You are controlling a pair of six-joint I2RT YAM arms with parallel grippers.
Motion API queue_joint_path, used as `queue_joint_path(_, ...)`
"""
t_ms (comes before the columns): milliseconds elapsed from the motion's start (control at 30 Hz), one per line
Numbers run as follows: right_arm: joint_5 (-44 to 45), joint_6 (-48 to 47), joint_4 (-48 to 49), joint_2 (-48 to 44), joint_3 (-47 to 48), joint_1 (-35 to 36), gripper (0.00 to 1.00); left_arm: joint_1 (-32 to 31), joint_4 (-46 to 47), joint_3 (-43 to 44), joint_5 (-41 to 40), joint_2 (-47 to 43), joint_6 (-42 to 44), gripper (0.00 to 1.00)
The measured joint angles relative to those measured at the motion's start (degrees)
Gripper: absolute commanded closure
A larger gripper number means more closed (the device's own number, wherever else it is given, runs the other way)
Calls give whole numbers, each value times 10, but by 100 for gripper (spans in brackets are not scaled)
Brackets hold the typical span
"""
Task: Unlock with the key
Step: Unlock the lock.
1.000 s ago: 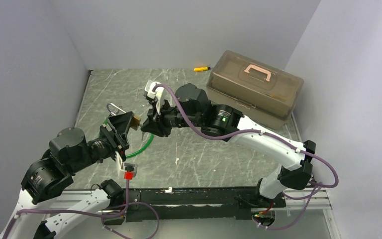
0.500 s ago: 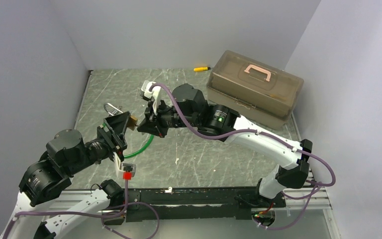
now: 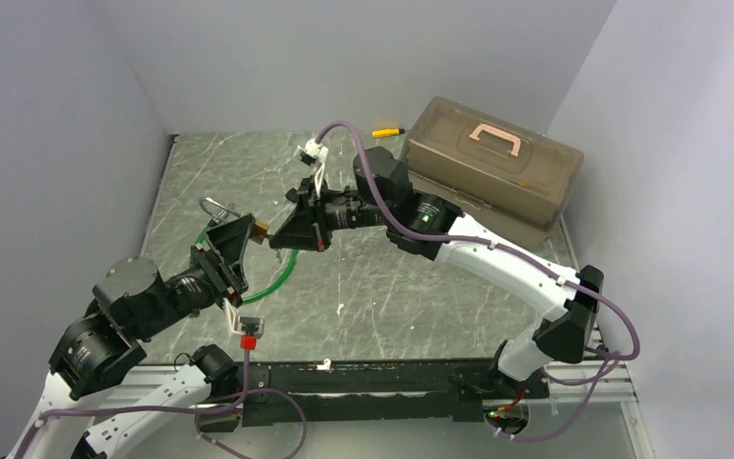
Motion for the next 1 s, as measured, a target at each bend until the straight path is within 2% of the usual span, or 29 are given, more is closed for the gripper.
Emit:
queue_joint_path(267, -98, 129, 142, -12, -74, -39, 100, 0, 37, -17, 21, -10, 33, 100)
queue_joint_path(667, -189, 380, 441, -7, -182, -76, 100, 0, 85, -28, 56, -14, 63, 100)
queue_joint_path(700, -193, 395, 458, -3, -183, -77, 96, 0, 89, -28, 56, -14, 64, 100)
queue_joint_path(767, -199, 409, 473, 1, -183, -78, 66, 0, 91, -28, 56, -14, 64, 100)
queue_joint_path(867, -200, 389, 444, -1, -177, -80, 49, 0, 86, -28, 59, -14, 58, 100)
queue_joint_path(1000, -162, 252, 271, -19, -125, -86, 32, -2, 54, -10, 58, -6, 13, 100)
